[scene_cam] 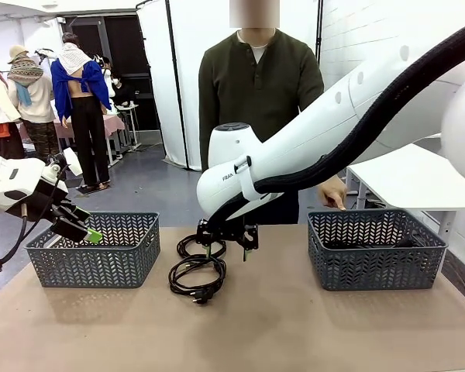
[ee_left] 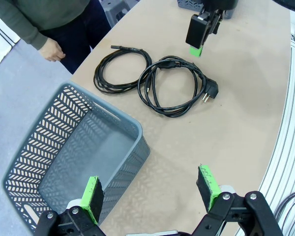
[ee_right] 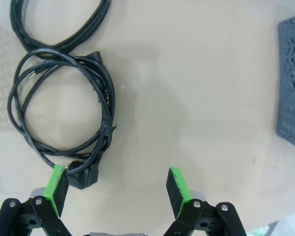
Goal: Organize the cables according to human instructions.
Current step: Pick up a bundle of cables and place it in the basket indicated by the human.
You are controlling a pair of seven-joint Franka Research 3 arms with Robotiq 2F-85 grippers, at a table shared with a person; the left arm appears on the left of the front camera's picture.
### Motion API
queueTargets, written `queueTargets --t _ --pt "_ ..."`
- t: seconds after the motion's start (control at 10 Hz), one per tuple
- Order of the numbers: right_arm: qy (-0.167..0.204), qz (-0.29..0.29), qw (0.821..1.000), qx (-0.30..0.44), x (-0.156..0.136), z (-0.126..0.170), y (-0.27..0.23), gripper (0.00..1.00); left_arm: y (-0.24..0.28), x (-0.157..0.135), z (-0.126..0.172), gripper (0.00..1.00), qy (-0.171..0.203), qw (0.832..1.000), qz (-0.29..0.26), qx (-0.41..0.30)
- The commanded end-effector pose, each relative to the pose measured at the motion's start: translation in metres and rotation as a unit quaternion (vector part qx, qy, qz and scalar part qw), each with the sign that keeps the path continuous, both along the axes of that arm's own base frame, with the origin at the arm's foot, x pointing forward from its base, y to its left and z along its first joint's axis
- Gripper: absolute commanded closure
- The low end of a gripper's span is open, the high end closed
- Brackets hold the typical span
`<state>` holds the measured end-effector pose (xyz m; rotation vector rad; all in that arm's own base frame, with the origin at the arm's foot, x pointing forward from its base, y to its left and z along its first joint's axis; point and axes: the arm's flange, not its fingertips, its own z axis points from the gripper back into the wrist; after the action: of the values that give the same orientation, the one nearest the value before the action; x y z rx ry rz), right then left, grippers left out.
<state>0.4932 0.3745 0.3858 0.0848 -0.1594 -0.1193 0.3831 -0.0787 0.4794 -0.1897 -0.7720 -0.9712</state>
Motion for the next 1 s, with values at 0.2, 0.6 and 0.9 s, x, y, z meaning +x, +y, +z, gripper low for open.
queueTargets --t 0.2,0.6,0.9 --pt "0.007 -0.029 0.999 -0.032 0.017 -0.019 0.018 0.0 0.003 0.002 -0.002 0.0 0.0 1.0 -0.004 -0.003" --pt "0.019 -0.042 0.998 -0.043 0.021 -0.041 0.016 0.0 0.003 0.002 -0.002 0.0 0.0 1.0 -0.004 -0.003" --pt "0.03 -0.044 0.998 -0.045 0.023 -0.051 0.014 0.0 0.003 0.002 -0.002 0.0 0.0 1.0 -0.004 -0.003"
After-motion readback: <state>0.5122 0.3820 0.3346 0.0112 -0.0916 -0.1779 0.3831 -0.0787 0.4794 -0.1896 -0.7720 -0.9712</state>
